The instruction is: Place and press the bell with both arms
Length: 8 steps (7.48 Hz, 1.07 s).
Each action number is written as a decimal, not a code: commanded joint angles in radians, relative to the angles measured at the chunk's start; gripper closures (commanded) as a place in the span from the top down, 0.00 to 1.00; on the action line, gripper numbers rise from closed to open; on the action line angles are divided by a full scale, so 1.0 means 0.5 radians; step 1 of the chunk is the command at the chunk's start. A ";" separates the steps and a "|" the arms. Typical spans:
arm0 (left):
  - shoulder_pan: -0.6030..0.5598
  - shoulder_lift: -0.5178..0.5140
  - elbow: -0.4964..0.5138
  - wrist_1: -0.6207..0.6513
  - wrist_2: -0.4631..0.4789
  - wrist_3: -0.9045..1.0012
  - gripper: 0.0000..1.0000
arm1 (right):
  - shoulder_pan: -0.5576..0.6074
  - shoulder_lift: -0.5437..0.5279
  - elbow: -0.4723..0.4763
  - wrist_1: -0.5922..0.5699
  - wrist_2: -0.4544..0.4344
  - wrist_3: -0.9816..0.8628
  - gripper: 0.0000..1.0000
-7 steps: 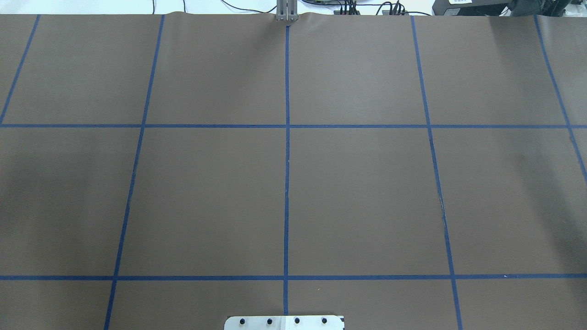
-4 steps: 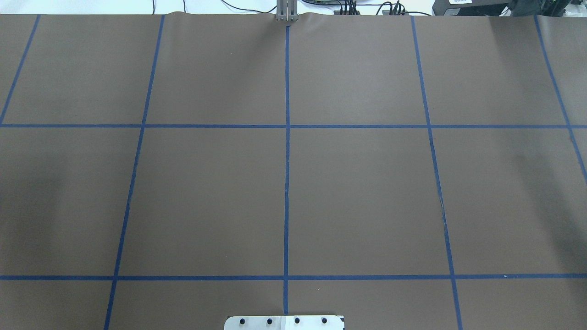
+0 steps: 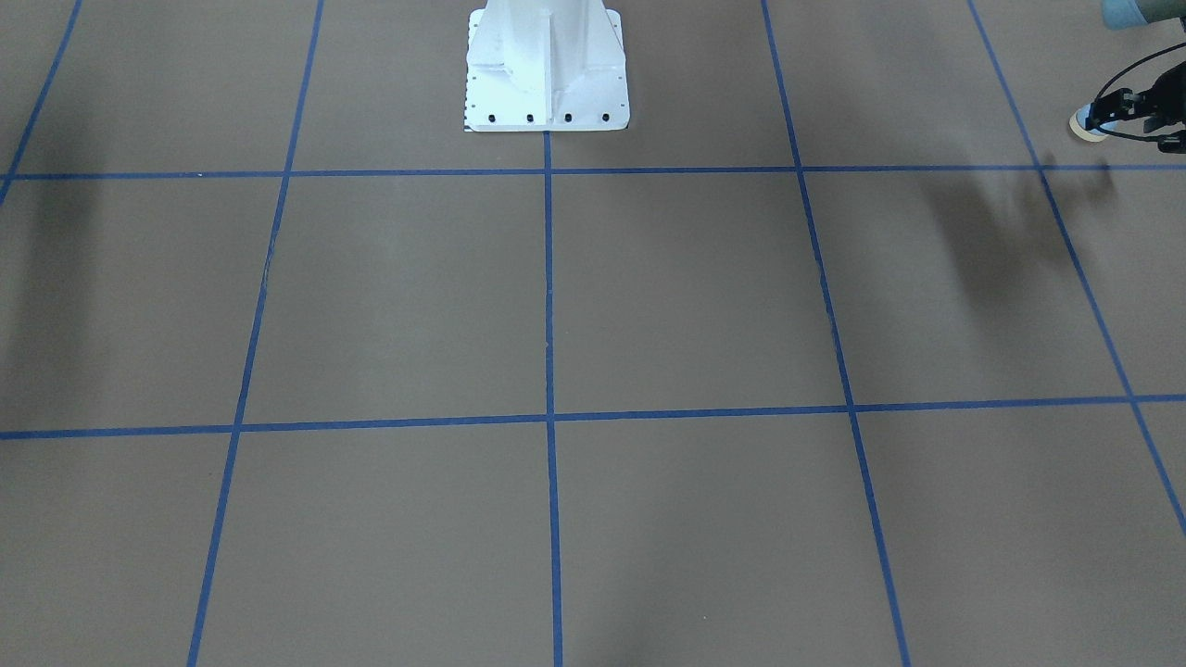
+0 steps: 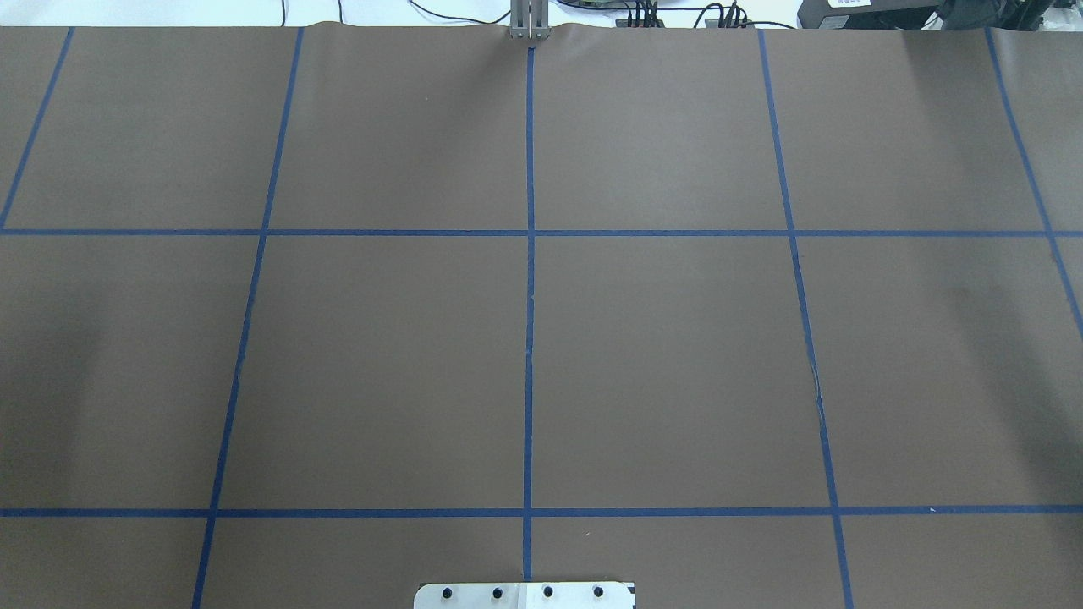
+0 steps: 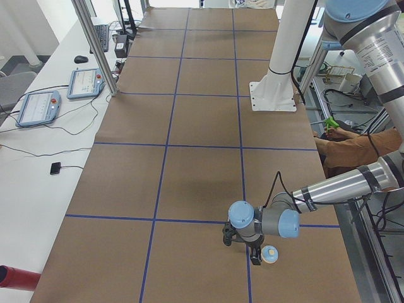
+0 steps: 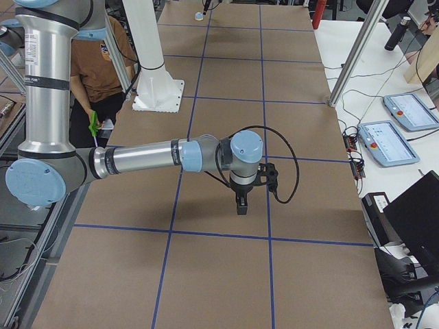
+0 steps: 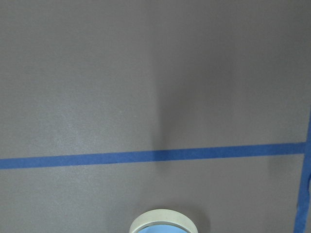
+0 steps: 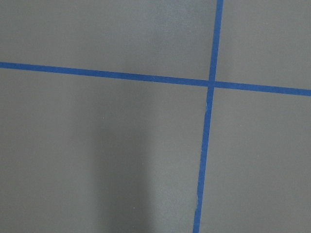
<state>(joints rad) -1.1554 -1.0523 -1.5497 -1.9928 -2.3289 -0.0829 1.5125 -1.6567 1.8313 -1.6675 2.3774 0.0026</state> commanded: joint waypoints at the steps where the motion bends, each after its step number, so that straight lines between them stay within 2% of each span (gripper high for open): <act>1: 0.074 0.000 0.278 -0.289 0.001 0.000 1.00 | 0.000 0.000 -0.005 0.000 -0.009 -0.011 1.00; 6: 0.136 -0.003 0.292 -0.478 -0.171 -0.109 1.00 | 0.003 -0.031 0.013 0.114 -0.009 -0.002 1.00; 8: 0.169 -0.003 0.314 -0.472 -0.168 -0.126 1.00 | 0.000 -0.031 0.010 0.114 -0.009 0.004 1.00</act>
<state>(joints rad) -1.0795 -1.0543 -1.3986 -2.2267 -2.4118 -0.1359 1.5138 -1.6717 1.8369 -1.6116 2.3731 0.0024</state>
